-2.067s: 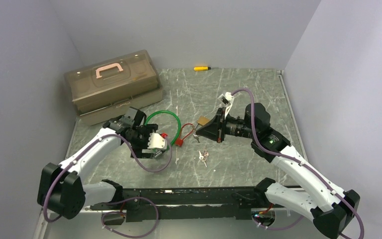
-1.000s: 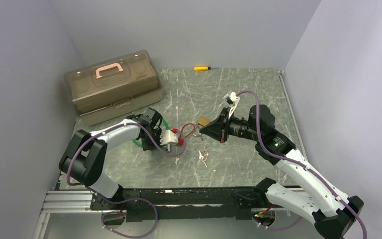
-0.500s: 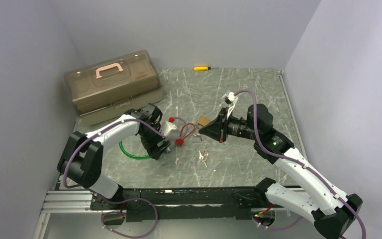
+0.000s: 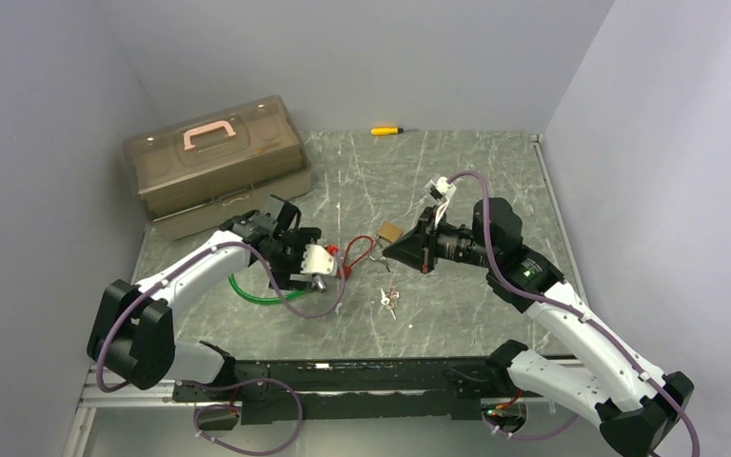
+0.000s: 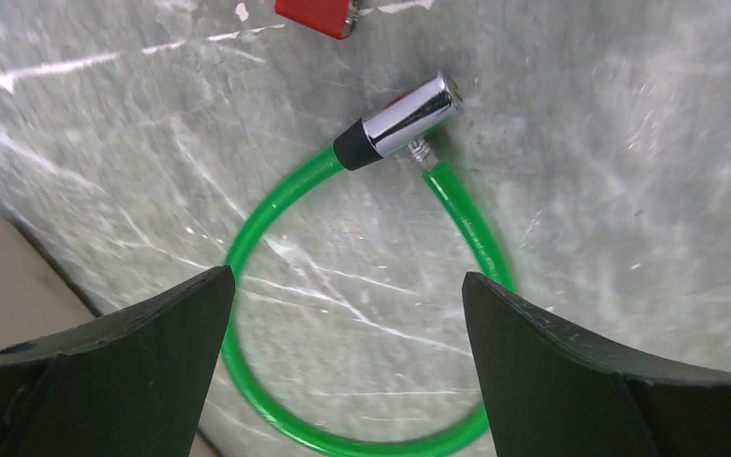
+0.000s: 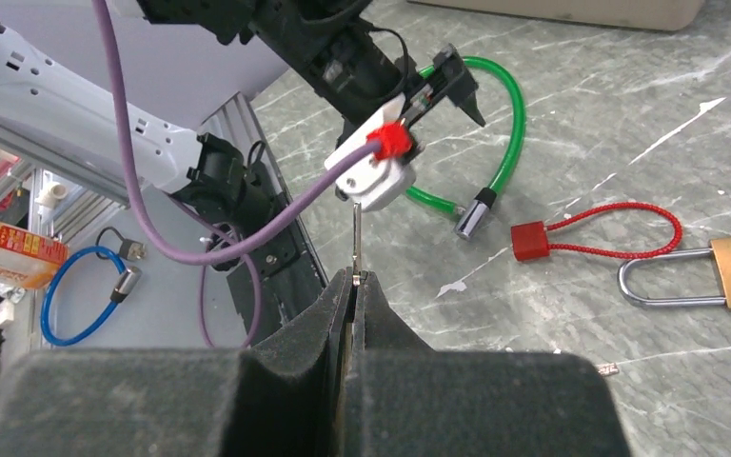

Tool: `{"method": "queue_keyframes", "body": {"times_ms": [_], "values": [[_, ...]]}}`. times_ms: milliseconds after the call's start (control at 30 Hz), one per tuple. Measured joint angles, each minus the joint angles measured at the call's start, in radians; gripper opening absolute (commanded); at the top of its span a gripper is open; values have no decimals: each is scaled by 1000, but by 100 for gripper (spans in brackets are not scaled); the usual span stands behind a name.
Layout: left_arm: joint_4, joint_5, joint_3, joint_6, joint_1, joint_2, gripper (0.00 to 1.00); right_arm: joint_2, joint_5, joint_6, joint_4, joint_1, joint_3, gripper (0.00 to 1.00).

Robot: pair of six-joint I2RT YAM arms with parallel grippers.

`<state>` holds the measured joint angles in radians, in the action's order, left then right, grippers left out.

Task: Unlock with the key
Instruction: Pick up the lock from the center of the board.

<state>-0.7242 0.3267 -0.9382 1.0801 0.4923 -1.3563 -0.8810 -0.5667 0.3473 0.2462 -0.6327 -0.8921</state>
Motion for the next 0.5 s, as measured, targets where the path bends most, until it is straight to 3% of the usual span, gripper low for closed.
{"method": "queue_keyframes", "body": {"times_ms": [233,500], "values": [[11,64,19,511,-30,-3,99,18,8,0,1,6,-13,0],[-97,109,-236,790,-61,-290,82,64,10,0,1,17,-13,0]]}}
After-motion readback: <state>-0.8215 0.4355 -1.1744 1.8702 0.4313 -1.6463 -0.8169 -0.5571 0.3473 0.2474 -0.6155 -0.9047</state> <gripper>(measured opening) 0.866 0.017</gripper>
